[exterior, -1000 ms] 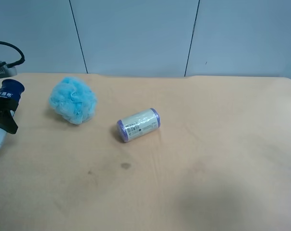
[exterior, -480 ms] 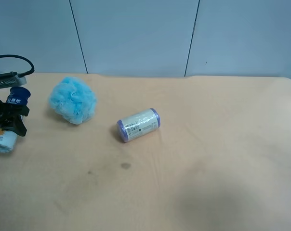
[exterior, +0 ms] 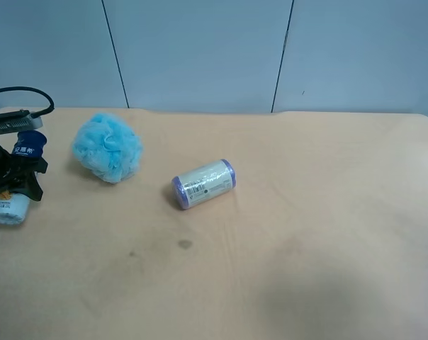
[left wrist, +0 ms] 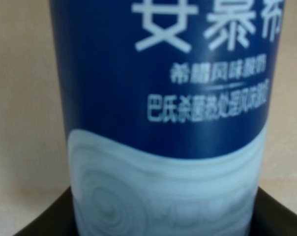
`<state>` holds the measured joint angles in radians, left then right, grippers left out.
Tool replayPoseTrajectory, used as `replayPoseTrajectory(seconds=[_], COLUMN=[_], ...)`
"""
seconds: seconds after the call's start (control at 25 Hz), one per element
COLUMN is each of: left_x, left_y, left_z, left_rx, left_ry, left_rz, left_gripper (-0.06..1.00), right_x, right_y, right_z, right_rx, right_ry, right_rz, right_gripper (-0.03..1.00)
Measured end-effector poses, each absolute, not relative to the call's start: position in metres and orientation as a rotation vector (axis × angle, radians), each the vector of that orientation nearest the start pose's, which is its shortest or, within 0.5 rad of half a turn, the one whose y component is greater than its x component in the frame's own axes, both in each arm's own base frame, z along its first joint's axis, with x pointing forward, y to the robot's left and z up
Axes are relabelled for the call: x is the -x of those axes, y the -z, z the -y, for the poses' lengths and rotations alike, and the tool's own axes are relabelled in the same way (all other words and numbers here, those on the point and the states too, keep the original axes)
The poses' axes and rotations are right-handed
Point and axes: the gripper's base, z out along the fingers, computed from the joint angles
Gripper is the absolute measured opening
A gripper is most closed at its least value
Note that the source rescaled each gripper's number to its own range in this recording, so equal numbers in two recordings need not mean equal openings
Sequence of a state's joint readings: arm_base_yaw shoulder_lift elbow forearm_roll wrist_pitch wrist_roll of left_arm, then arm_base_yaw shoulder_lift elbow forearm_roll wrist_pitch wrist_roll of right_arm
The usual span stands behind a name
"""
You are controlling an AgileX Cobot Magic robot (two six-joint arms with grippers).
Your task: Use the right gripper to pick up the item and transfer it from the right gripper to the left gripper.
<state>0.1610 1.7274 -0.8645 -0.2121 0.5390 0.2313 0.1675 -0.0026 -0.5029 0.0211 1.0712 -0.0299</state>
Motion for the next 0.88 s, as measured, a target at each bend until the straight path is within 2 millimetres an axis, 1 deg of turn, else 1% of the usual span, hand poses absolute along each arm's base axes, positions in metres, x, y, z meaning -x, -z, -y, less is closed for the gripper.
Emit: replayPoseTrajectory(seconds=[0.6, 0.64, 0.68, 0.8, 0.84, 0.88], left_x=[-0.3015, -0.3017, -0.3019, -0.3036, -0.3037, -0.3037], left_y=[-0.1473, -0.1474, -0.1475, -0.1480, -0.1480, -0.1480], left_z=[-0.0396, -0.0397, -0.0398, -0.0404, -0.0405, -0.0405], left_rx=[0.146, 0.144, 0.144, 0.145, 0.145, 0.145], left_ry=[0.101, 0.098, 0.096, 0.088, 0.087, 0.087], left_rz=[-2.830, -2.828, -2.825, -2.806, -2.804, -2.804], left_gripper=[0.00, 0.02, 0.11, 0.78, 0.86, 0.92], right_x=[0.0063, 0.0063, 0.0063, 0.0063, 0.0063, 0.0063], right_y=[-0.2772, -0.2772, -0.2772, -0.2772, -0.2772, -0.2772], right_z=[-0.0007, -0.0007, -0.0007, -0.0007, -0.0007, -0.0007], right_rx=[0.203, 0.203, 0.203, 0.203, 0.203, 0.203], right_ry=[-0.111, -0.111, -0.111, -0.111, -0.111, -0.111], right_rz=[-2.041, -2.041, -2.041, -2.041, -2.041, -2.041], right_gripper=[1.00, 1.00, 1.00, 1.00, 1.00, 1.00])
